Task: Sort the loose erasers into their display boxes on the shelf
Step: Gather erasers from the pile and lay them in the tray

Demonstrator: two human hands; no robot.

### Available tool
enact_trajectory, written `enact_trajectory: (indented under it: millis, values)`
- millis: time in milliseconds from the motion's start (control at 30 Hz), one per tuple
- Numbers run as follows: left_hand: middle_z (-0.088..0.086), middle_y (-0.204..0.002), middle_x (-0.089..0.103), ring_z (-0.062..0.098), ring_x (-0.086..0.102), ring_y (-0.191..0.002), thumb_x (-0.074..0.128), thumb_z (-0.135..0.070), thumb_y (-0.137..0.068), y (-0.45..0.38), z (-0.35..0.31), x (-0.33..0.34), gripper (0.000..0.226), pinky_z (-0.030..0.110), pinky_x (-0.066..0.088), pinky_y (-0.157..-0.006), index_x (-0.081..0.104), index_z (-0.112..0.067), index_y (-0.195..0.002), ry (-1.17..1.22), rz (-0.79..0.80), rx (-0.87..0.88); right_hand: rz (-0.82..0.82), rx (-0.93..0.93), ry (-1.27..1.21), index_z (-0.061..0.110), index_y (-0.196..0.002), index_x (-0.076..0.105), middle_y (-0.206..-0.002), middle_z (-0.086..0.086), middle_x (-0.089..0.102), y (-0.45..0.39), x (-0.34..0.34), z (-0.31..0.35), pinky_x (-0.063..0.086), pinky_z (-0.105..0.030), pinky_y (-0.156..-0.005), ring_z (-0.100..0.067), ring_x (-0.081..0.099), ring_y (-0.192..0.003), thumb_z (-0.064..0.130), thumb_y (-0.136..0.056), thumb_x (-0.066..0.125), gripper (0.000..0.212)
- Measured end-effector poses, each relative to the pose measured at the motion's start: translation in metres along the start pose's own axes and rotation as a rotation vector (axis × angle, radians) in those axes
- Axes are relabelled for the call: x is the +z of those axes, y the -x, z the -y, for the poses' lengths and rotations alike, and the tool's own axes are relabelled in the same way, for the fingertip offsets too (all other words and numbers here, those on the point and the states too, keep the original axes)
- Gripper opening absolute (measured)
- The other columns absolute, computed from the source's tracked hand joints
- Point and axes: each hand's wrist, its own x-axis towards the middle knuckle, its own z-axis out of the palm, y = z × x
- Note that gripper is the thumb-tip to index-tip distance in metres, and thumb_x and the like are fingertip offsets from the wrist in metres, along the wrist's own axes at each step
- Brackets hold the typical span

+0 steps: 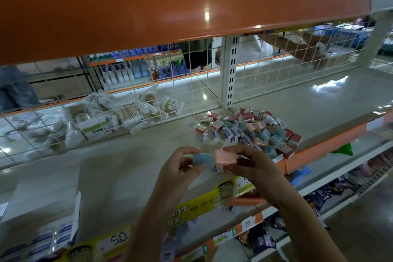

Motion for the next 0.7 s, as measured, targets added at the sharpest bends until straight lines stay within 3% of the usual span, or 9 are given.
enact_trajectory:
  millis: [233,367,533,700]
  values:
    - [-0.007,-0.068,0.065,-0.001,0.052,-0.056,0.065,-0.008,-0.084,0.014,-0.004,-0.017,0.019,0.009,0.038,-0.05,0.063,-0.021,-0.097,0.019,-0.055,-0.025,0.053,-0.054,0.042,0.014,-0.096,0.065,-0.09,-0.003,0.069,-0.002,0.016,0.005,0.054,-0.021,-0.069,-0.015,0.067,-0.083,-0.012,-0.074,0.064,0.034]
    - [-0.005,-0.062,0.064,0.0,0.052,-0.051,0.063,-0.003,-0.085,0.024,-0.006,-0.039,0.016,0.009,0.037,-0.048,0.064,-0.015,-0.094,0.01,-0.146,-0.027,0.115,-0.107,0.209,0.018,-0.101,0.066,-0.087,-0.007,0.069,-0.011,0.034,0.004,0.056,-0.03,-0.077,-0.017,0.068,-0.081,-0.005,-0.077,0.067,0.034]
    - [-0.01,-0.052,0.062,-0.001,0.05,-0.045,0.061,0.002,-0.084,0.044,-0.006,-0.077,0.013,0.008,0.035,-0.044,0.062,-0.01,-0.089,-0.006,-0.265,-0.054,0.207,-0.166,0.26,0.026,-0.093,0.066,-0.085,-0.001,0.069,-0.024,0.076,0.005,0.055,-0.022,-0.07,-0.011,0.067,-0.074,-0.008,-0.075,0.068,0.038]
    - [-0.007,-0.061,0.063,0.0,0.052,-0.05,0.063,-0.003,-0.085,0.075,-0.001,-0.124,0.01,0.01,0.037,-0.047,0.062,-0.013,-0.086,-0.058,-0.397,-0.086,0.336,-0.188,0.327,0.032,-0.091,0.064,-0.084,0.003,0.068,-0.033,0.129,0.004,0.049,-0.012,-0.064,-0.005,0.065,-0.072,-0.004,-0.074,0.07,0.04]
